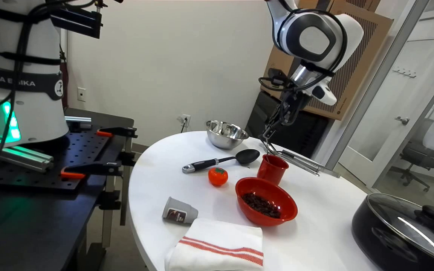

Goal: Take the spoon in the cup and mix the contents in the silver bowl, then put the spoon back in the cup and move it next to the silver bowl, then pick the tomato and put it in the red bowl

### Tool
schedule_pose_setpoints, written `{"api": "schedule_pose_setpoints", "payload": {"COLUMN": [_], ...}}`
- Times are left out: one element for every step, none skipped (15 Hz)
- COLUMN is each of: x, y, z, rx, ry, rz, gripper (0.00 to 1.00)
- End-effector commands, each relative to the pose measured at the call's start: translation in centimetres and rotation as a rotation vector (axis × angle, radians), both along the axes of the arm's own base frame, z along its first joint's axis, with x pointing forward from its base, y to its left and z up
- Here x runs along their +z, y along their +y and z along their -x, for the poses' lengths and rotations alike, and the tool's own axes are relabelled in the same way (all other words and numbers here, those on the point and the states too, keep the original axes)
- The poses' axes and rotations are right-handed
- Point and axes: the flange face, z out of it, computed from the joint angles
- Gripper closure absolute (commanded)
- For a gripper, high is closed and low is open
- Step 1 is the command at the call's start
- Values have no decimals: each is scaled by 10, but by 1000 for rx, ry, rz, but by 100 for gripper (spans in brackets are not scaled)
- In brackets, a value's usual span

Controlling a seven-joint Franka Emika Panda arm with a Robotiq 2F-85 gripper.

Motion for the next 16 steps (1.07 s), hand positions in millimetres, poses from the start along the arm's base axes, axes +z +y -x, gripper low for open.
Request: {"api": "schedule_pose_setpoints", "payload": {"x": [-17,-20,-23,-25,-26,-27,-26,-25,-23,-21,-17,-14,-9,-3,4,12], "y": [14,17,20,22,24,25,25,25,25,25,24,23,23,24,27,32], "z": [-14,-15,-16,-17,-18,-20,-20,-21,-21,-21,-22,-21,-20,-18,-14,-10], "rx": [-18,-14,-12,-11,-10,-12,-14,-17,-20,-22,-23,-23,-19,-9,22,81], "ry": [1,3,5,3,2,-1,-2,-4,-8,-9,-14,-17,-25,-30,-31,-27], "rz": [-24,-23,-26,-26,-25,-25,-27,-29,-31,-32,-34,-36,-39,-46,-56,-70], "gripper": [96,96,96,96,96,96,72,56,51,44,36,30,22,15,8,1]}}
